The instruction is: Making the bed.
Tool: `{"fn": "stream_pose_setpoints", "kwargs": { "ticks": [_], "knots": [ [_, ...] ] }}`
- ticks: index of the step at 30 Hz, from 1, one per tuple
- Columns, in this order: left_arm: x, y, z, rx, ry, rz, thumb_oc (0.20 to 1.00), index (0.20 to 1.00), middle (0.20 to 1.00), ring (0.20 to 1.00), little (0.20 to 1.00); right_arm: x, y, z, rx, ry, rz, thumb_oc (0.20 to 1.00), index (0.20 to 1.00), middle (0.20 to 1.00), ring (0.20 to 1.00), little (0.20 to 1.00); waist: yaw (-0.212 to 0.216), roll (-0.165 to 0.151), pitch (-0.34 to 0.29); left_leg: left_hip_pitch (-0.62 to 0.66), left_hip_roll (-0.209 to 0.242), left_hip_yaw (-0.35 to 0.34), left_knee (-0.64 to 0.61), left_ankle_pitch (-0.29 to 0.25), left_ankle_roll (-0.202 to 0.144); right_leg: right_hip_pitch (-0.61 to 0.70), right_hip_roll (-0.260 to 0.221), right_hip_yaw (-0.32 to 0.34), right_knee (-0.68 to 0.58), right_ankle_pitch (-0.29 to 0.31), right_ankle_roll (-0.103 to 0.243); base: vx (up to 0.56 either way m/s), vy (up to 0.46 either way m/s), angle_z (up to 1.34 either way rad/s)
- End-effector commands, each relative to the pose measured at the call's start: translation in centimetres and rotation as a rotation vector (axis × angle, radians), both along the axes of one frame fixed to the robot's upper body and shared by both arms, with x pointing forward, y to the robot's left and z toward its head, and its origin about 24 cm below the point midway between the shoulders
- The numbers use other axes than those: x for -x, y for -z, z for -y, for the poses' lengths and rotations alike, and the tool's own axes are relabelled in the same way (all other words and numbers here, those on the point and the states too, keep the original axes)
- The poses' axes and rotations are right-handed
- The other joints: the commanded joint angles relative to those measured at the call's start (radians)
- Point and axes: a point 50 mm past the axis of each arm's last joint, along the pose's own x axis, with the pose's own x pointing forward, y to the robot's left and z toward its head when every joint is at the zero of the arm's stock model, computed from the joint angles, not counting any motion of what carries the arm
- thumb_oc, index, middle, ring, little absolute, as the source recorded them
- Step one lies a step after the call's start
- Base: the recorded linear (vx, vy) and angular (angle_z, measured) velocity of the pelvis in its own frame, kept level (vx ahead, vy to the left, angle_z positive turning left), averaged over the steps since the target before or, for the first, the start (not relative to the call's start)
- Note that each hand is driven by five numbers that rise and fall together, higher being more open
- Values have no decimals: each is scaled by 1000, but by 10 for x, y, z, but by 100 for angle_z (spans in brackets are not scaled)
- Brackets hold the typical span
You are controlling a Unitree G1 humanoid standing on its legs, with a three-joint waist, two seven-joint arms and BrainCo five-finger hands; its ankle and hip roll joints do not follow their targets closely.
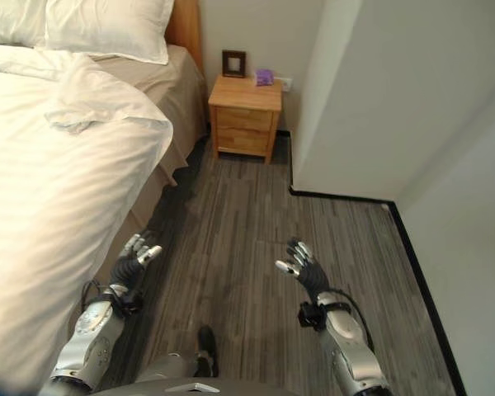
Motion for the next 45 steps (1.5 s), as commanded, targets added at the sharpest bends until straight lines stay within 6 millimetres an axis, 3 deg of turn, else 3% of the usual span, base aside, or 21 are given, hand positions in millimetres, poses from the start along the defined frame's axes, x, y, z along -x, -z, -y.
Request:
{"fn": "stream_pose_setpoints", "kwargs": {
  "ticks": [1,4,5,8,9,10,13,15,16,17,18,20,22,26,28,31,32,35,37,42,45],
  "knots": [
    [-17,-36,-8,-49,-21,178,1000,1000,1000,1000,1000,-13,-21,2,-11,16,125,1000,1000,1000,1000,1000,13,98,35,119,82,-36,-74,59,-117,-224,-105,60,93,306,-4,583,205,38],
    [-15,-36,-12,-71,-32,169,1000,1000,1000,1000,1000,-12,-18,-4,-19,-6,109,1000,1000,1000,1000,1000,-20,135,49,186,95,-107,-112,40,-111,-368,-42,91,156,198,-32,580,-28,80],
    [-15,-36,-14,-80,-31,168,1000,1000,1000,1000,1000,-12,-19,-4,-26,-13,110,1000,1000,1000,1000,1000,-49,151,62,258,101,-178,-138,45,-131,-486,-17,94,46,89,-58,607,-149,152],
    [-15,-37,-13,-81,-9,168,1000,1000,1000,1000,1000,-11,-19,-1,-33,-6,107,1000,1000,1000,1000,1000,-70,155,65,290,107,-228,-133,29,-159,-501,-23,85,-171,91,-61,619,-224,119],
    [-15,-35,-10,-74,15,166,1000,1000,1000,1000,1000,-8,-17,3,-14,5,100,1000,1000,1000,1000,1000,-89,143,63,329,107,-291,-120,-13,-188,-494,-20,169,-471,107,-48,736,-309,109],
    [-17,-36,-9,-81,22,171,1000,1000,1000,1000,1000,-6,-16,6,3,12,97,1000,1000,1000,1000,1000,-101,142,63,348,116,-329,-114,-32,-201,-490,-20,247,-570,115,-33,732,-309,88],
    [-22,-42,-6,-87,31,202,1000,1000,1000,1000,1000,-5,-21,9,26,4,118,1000,1000,1000,1000,1000,-99,125,43,390,160,-384,-97,-54,-238,-487,-48,277,-606,159,17,626,-324,162],
    [-23,-42,-2,-58,28,214,1000,1000,1000,1000,1000,-10,-26,11,42,-5,143,1000,1000,1000,1000,1000,-96,124,39,384,203,-386,-8,-24,-268,-473,-47,237,-571,154,1,611,-503,73],
    [-23,-39,-2,-35,-4,208,1000,1000,1000,1000,1000,-18,-32,11,60,-8,175,1000,1000,1000,1000,1000,-98,117,49,281,273,-357,301,125,-281,-431,-35,183,-544,124,-51,401,-450,3],
    [-24,-39,-2,-35,-4,209,1000,1000,1000,1000,1000,-18,-32,11,60,-8,176,1000,1000,1000,1000,1000,-102,116,46,273,272,-361,304,125,-281,-434,-36,181,-545,126,-52,406,-573,27],
    [-25,-40,-1,-7,-25,210,1000,1000,1000,1000,1000,-21,-38,12,38,9,203,1000,1000,1000,1000,1000,-98,95,59,200,314,-311,515,179,-278,-391,-27,157,-552,107,-92,268,-470,38],
    [-23,-40,-3,45,-33,212,1000,1000,1000,1000,1000,-25,-43,16,9,40,220,1000,1000,1000,1000,1000,-40,61,95,28,348,-196,724,159,-295,-250,12,105,-612,43,-149,575,-672,27],
    [-23,-40,-2,45,-36,208,1000,1000,1000,1000,1000,-24,-45,21,36,57,223,1000,1000,1000,1000,1000,-22,58,105,-29,362,-162,723,161,-293,-211,18,85,-639,44,-157,418,-293,12],
    [-25,-38,-1,65,-27,208,1000,1000,1000,1000,1000,-22,-52,32,72,54,248,1000,1000,1000,1000,1000,-8,68,94,-119,324,-86,475,155,-302,-132,35,59,-677,2,-147,402,-72,17],
    [-20,-35,-4,51,-41,206,1000,1000,1000,1000,1000,-22,-54,34,161,9,260,1000,1000,1000,1000,1000,6,73,48,-106,183,33,123,138,-283,-54,52,39,-668,-67,-113,858,-47,24],
    [-20,-38,-7,39,-58,216,1000,1000,1000,1000,1000,-25,-61,34,161,15,291,1000,1000,1000,1000,1000,-16,78,28,-58,205,222,77,149,-281,-51,77,14,-637,-81,-108,382,-10,48],
    [-19,-40,-8,40,-59,228,1000,1000,1000,1000,1000,-26,-63,28,143,-10,299,1000,1000,1000,1000,1000,-13,79,17,-20,191,229,39,107,-245,-50,71,12,-619,-91,-98,583,136,17],
    [-21,-47,-11,8,-77,248,1000,1000,1000,1000,1000,-30,-61,13,178,-72,310,1000,1000,1000,1000,1000,-2,70,6,122,97,213,-58,3,-129,-181,-60,-34,-107,199,42,439,249,11],
    [-28,-56,-8,-20,-60,279,1000,1000,1000,1000,1000,-28,-58,9,151,-69,298,1000,1000,1000,1000,1000,-58,98,35,196,87,161,-106,-6,-107,-328,-81,5,112,182,36,257,102,51],
    [-40,-72,6,-23,26,344,1000,1000,1000,1000,1000,-16,-50,20,141,-39,253,1000,1000,1000,1000,1000,-134,120,58,263,104,29,-139,10,-127,-456,-75,66,-32,121,-47,246,-98,136],
    [-54,-91,27,-31,138,423,1000,1000,1000,1000,1000,-7,-46,38,138,47,234,1000,1000,1000,1000,1000,-198,91,60,288,92,-126,-152,-12,-161,-447,-6,317,-367,121,-36,306,-226,186]
  ]
}}
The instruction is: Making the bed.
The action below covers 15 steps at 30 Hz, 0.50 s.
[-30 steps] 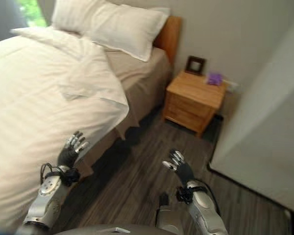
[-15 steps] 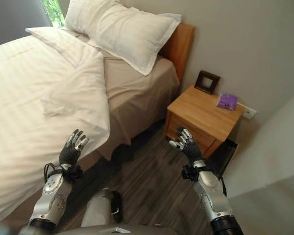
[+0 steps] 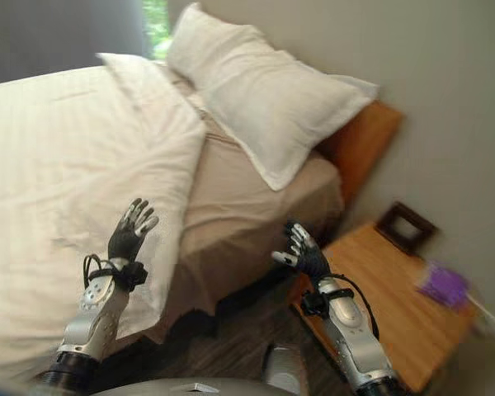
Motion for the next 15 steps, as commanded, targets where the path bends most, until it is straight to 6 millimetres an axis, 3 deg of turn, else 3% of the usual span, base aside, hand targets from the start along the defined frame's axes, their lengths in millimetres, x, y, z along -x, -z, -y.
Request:
{"fn": "stream_pose_setpoints", "kwargs": {
  "ticks": [1,3,4,6,8,9,10,13,15],
  "knots": [
    [-13,-43,5,-76,84,204,1000,1000,1000,1000,1000,-20,-34,13,-14,71,187,1000,1000,1000,1000,1000,-36,-49,19,-50,-6,30,-42,109,-129,206,79,117,-225,202,19,300,-210,192],
    [-18,-60,13,-113,143,278,1000,1000,1000,1000,1000,-19,-33,19,-10,91,187,1000,1000,1000,1000,1000,-40,-70,4,-43,-13,-46,-44,93,-139,231,100,205,-334,209,49,212,-157,164],
    [-18,-60,13,-113,144,278,1000,1000,1000,1000,1000,-19,-33,19,-10,91,187,1000,1000,1000,1000,1000,-42,-70,5,-43,-13,-49,-42,92,-139,234,100,203,-337,210,49,129,-111,140],
    [-15,-80,12,-167,183,354,1000,1000,1000,1000,1000,-16,-33,26,14,102,182,1000,1000,1000,1000,1000,-26,-83,-2,-53,-16,-100,-24,82,-145,269,97,207,-379,196,53,104,-111,54],
    [-5,-106,-9,-204,153,455,1000,1000,1000,1000,1000,-17,-35,31,16,102,186,1000,1000,1000,1000,1000,-3,-82,-12,-58,-11,-133,-28,88,-158,322,91,175,-442,189,46,89,-153,26],
    [-5,-106,-9,-204,153,455,1000,1000,1000,1000,1000,-17,-35,31,16,102,186,1000,1000,1000,1000,1000,-4,-82,-12,-57,-11,-134,-29,88,-158,323,91,174,-443,189,46,84,-136,31],
    [0,-116,-21,-241,126,488,1000,1000,1000,1000,1000,-17,-35,32,17,84,186,1000,1000,1000,1000,1000,8,-77,-17,-58,-3,-145,-35,93,-165,335,100,169,-460,173,37,29,-87,22],
    [8,-120,-60,-332,-59,466,1000,1000,1000,1000,1000,-12,-33,33,31,38,152,1000,1000,1000,1000,1000,29,-68,-27,-70,10,-176,-46,119,-183,356,115,137,-485,151,10,71,-146,27],
    [12,-105,-92,-338,-242,364,1000,1000,1000,1000,1000,-7,-29,35,43,20,109,1000,1000,1000,1000,1000,37,-63,-25,-72,17,-198,-50,130,-193,367,127,115,-488,137,-9,64,-127,31]
  ]
}}
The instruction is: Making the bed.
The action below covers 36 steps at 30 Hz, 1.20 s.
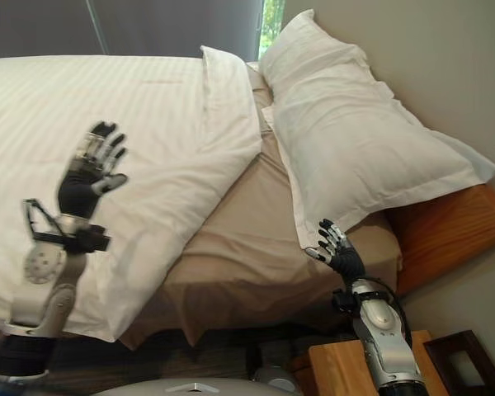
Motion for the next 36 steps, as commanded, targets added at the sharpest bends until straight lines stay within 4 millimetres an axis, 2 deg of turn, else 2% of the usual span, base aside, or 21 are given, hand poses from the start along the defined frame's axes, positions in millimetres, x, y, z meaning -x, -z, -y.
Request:
{"fn": "stream_pose_setpoints", "kwargs": {
  "ticks": [1,2,3,4,5,6,8,9,10,11,12,14,18,20,23,26,28,31,34,36],
  "knots": [
    [0,3,-35,-87,-218,-42,1000,1000,1000,1000,1000,-7,-26,-5,9,-74,103,1000,1000,1000,1000,1000,8,-42,-10,-71,-110,-23,-26,136,45,73,-61,20,63,-103,69,69,-104,23],
    [1,3,-46,-108,-275,-61,1000,1000,1000,1000,1000,-7,-27,-4,19,-81,100,1000,1000,1000,1000,1000,8,-39,-10,-72,-109,-26,-28,138,43,74,-58,17,62,-105,66,37,-50,9],
    [1,3,-46,-108,-275,-61,1000,1000,1000,1000,1000,-7,-27,-4,19,-81,100,1000,1000,1000,1000,1000,7,-39,-10,-73,-109,-27,-28,138,43,74,-58,16,62,-105,66,35,-34,4],
    [2,2,-55,-120,-319,-70,1000,1000,1000,1000,1000,-7,-29,-3,27,-86,98,1000,1000,1000,1000,1000,5,-37,-9,-75,-108,-29,-28,140,40,75,-56,11,60,-108,63,43,-49,2],
    [3,10,-73,-101,-389,-122,1000,1000,1000,1000,1000,-8,-29,-3,21,-98,91,1000,1000,1000,1000,1000,-1,-32,-7,-80,-103,-28,-28,141,35,74,-51,8,56,-111,58,89,-57,5],
    [3,15,-82,-114,-427,-164,1000,1000,1000,1000,1000,-7,-28,-5,18,-111,82,1000,1000,1000,1000,1000,-6,-27,-6,-77,-100,-27,-28,133,32,79,-46,6,53,-121,55,44,-50,5],
    [2,14,-82,-114,-427,-162,1000,1000,1000,1000,1000,-7,-28,-5,17,-111,84,1000,1000,1000,1000,1000,-5,-29,-5,-83,-100,-27,-28,142,31,72,-47,6,56,-114,54,21,-9,-3],
    [4,19,-99,-164,-486,-229,1000,1000,1000,1000,1000,-4,-26,-7,11,-130,69,1000,1000,1000,1000,1000,-17,-23,-5,-77,-95,-20,-28,131,28,77,-41,7,54,-124,51,98,-26,-9],
    [4,17,-115,-309,-566,-306,1000,1000,1000,1000,1000,-4,-23,-9,14,-147,53,1000,1000,1000,1000,1000,-22,-21,-5,-77,-93,-17,-28,131,25,76,-38,8,52,-124,49,116,-37,-4],
    [-1,16,-121,-361,-594,-345,1000,1000,1000,1000,1000,-3,-23,-13,13,-170,50,1000,1000,1000,1000,1000,-33,-18,-5,-78,-91,-14,-28,132,24,75,-35,10,49,-123,48,50,-23,-3],
    [-1,22,-129,-289,-596,-366,1000,1000,1000,1000,1000,-3,-24,-14,3,-172,53,1000,1000,1000,1000,1000,-39,-16,-4,-80,-90,-8,-28,132,22,73,-33,14,45,-122,49,39,-7,-13],
    [-6,29,-138,-251,-605,-423,1000,1000,1000,1000,1000,3,-17,-20,-26,-185,28,1000,1000,1000,1000,1000,-60,-11,-6,-87,-87,5,-28,132,18,67,-29,21,36,-117,51,62,14,-26],
    [-12,37,-144,-204,-605,-473,1000,1000,1000,1000,1000,7,-12,-24,-48,-197,11,1000,1000,1000,1000,1000,-78,-7,-7,-93,-87,19,-28,130,14,58,-23,30,29,-114,52,41,10,-13],
    [-16,34,-148,-197,-615,-482,1000,1000,1000,1000,1000,9,-9,-25,-53,-203,1,1000,1000,1000,1000,1000,-89,-3,-4,-101,-85,29,-28,132,10,49,-21,36,27,-110,55,15,14,-12],
    [-15,54,-157,-39,-655,-564,1000,1000,1000,1000,1000,12,-4,-28,-52,-213,-26,1000,1000,1000,1000,1000,-113,0,5,-117,-80,50,-28,131,4,24,-16,53,21,-103,57,6,20,-24],
    [-17,52,-162,-72,-661,-605,1000,1000,1000,1000,1000,13,-3,-27,-48,-228,-32,1000,1000,1000,1000,1000,-124,1,8,-123,-76,65,-28,130,0,12,-11,64,17,-101,60,24,20,-16],
    [-19,56,-160,24,-662,-590,1000,1000,1000,1000,1000,14,-2,-27,-53,-227,-37,1000,1000,1000,1000,1000,-133,0,19,-135,-75,75,-28,130,-2,-2,-10,71,16,-97,61,-15,20,-22],
    [-16,64,-162,29,-672,-644,1000,1000,1000,1000,1000,14,-1,-29,-56,-233,-44,1000,1000,1000,1000,1000,-140,1,24,-143,-70,87,-28,132,-4,-16,-7,79,16,-91,62,-22,9,-7],
    [-5,69,-176,5,-759,-764,1000,1000,1000,1000,1000,13,-3,-31,-53,-261,-47,1000,1000,1000,1000,1000,-156,-3,39,-167,-64,110,-28,134,-9,-52,0,100,13,-79,64,-48,18,-24],
    [-8,69,-174,-23,-754,-780,1000,1000,1000,1000,1000,12,-4,-32,-56,-268,-42,1000,1000,1000,1000,1000,-161,-8,47,-185,-60,128,-28,136,-11,-75,5,115,12,-71,66,-60,7,-25]
  ]
}}
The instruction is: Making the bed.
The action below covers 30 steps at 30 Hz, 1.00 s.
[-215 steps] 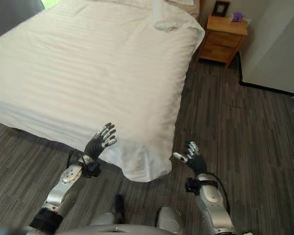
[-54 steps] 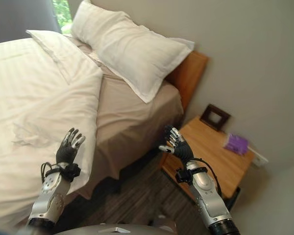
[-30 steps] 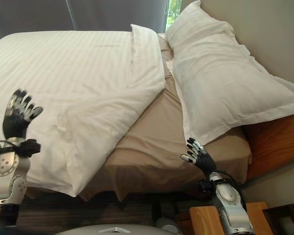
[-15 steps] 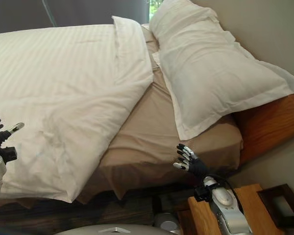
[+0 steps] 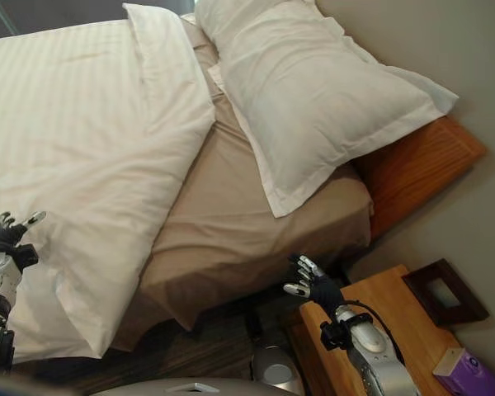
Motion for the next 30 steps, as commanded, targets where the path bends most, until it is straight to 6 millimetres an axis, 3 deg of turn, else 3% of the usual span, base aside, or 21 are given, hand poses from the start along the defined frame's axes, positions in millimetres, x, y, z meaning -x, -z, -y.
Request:
{"fn": "stream_pose_setpoints", "kwargs": {
  "ticks": [1,5,6,7,9,11,12,13,14,15,16,17,20,22,23,24,25,26,27,30],
  "knots": [
    [-15,-36,-11,-135,37,21,1000,1000,1000,1000,1000,-13,-23,0,-25,-24,121,1000,1000,1000,1000,1000,-1,-8,32,-90,-8,-10,5,117,-4,114,8,-23,12,-127,59,-56,7,-27],
    [-21,-27,1,-110,99,16,1000,1000,1000,1000,1000,-13,-23,1,-18,-24,117,1000,1000,1000,1000,1000,-3,-10,31,-106,-5,9,5,117,-4,85,15,-5,12,-119,60,-22,9,-21],
    [-24,-24,6,-116,139,-5,918,918,918,918,918,-12,-22,2,-14,-25,112,1000,1000,1000,1000,1000,-6,-10,29,-107,-4,16,5,116,-5,83,15,0,12,-118,62,19,16,-22],
    [-38,-28,18,-215,246,-74,206,206,206,206,206,-11,-22,2,-8,-37,109,1000,1000,1000,1000,1000,-12,-6,29,-103,-6,25,5,114,-4,83,16,9,12,-118,64,20,19,-22],
    [-46,-30,26,-222,277,-60,200,200,200,200,200,-11,-22,3,-3,-42,106,1000,1000,1000,1000,1000,-11,-5,30,-99,-7,29,5,112,-3,85,16,14,12,-118,65,13,6,-8],
    [-80,-43,68,-249,416,68,200,200,200,200,200,-11,-22,1,1,-50,112,1000,1000,1000,1000,1000,-19,1,40,-85,-9,32,5,103,-1,96,15,20,12,-122,68,0,0,0],
    [-80,-43,68,-250,416,68,200,200,200,200,200,-11,-22,1,1,-50,112,1000,1000,1000,1000,1000,-18,0,39,-88,-10,33,5,107,-2,92,15,21,12,-119,67,0,0,0],
    [-95,-63,83,-303,494,130,200,200,200,200,200,-13,-22,0,8,-59,112,1000,1000,1000,1000,1000,-22,6,40,-87,-12,35,5,107,-2,92,13,23,12,-117,69,0,0,0],
    [-95,-63,84,-303,494,130,200,200,200,200,200,-13,-22,1,8,-58,112,1000,1000,1000,1000,1000,-21,6,40,-87,-12,35,5,106,-2,92,13,23,12,-117,70,0,0,0],
    [-109,-77,120,-323,622,240,200,200,200,200,200,-14,-22,-1,12,-64,115,1000,1000,1000,1000,1000,-22,12,45,-76,-16,33,5,100,0,103,11,21,12,-119,73,17,0,-5],
    [-115,-92,138,-361,712,303,200,200,200,200,200,-15,-21,-2,16,-72,112,1000,1000,1000,1000,1000,-21,17,45,-72,-18,31,5,99,1,108,8,18,12,-121,73,27,-12,-3],
    [-114,-106,166,-366,826,414,200,200,200,200,200,-15,-20,-1,25,-69,106,1000,1000,1000,1000,1000,-17,22,39,-70,-23,25,5,101,3,112,4,15,12,-121,75,0,0,0],
    [-113,-106,178,-339,870,452,200,200,200,200,200,-15,-19,-2,27,-74,100,1000,1000,1000,1000,1000,-17,24,37,-65,-24,24,5,99,5,118,3,14,12,-122,76,15,-4,2],
    [-114,-112,219,-289,992,545,200,200,200,200,200,-16,-18,-4,29,-80,98,1000,1000,1000,1000,1000,-21,31,30,-55,-28,26,5,95,8,129,0,14,12,-122,77,21,2,0],
    [-112,-115,249,-256,1085,597,200,200,200,200,200,-18,-16,-6,29,-79,93,1000,1000,1000,1000,1000,-25,37,25,-50,-31,28,5,92,11,135,-2,15,12,-121,78,0,0,0],
    [-112,-115,249,-256,1085,597,200,200,200,200,200,-18,-16,-6,30,-78,93,1000,1000,1000,1000,1000,-24,37,25,-49,-31,28,5,92,11,135,-2,15,12,-121,78,0,0,0],
    [-107,-116,277,-218,1194,630,200,200,200,200,200,-19,-16,-8,30,-78,95,1000,1000,1000,1000,1000,-29,44,23,-44,-34,28,5,90,13,140,-6,14,12,-122,79,0,0,0],
    [-107,-116,277,-218,1194,630,200,200,200,200,200,-19,-16,-8,30,-77,95,1000,1000,1000,1000,1000,-29,44,23,-44,-34,29,5,90,13,140,-6,14,12,-122,79,12,7,-5],
    [-98,-108,304,-200,1337,604,200,200,200,200,200,-17,-15,-7,27,-69,88,1000,1000,1000,1000,1000,-39,52,21,-39,-36,31,5,87,16,145,-9,14,12,-124,79,8,10,-7],
    [-85,-94,326,-154,1474,558,200,200,200,200,200,-15,-13,-6,32,-68,78,1000,1000,1000,1000,1000,-51,65,21,-31,-41,38,5,82,18,150,-14,18,12,-125,81,7,11,-3]
  ]
}}
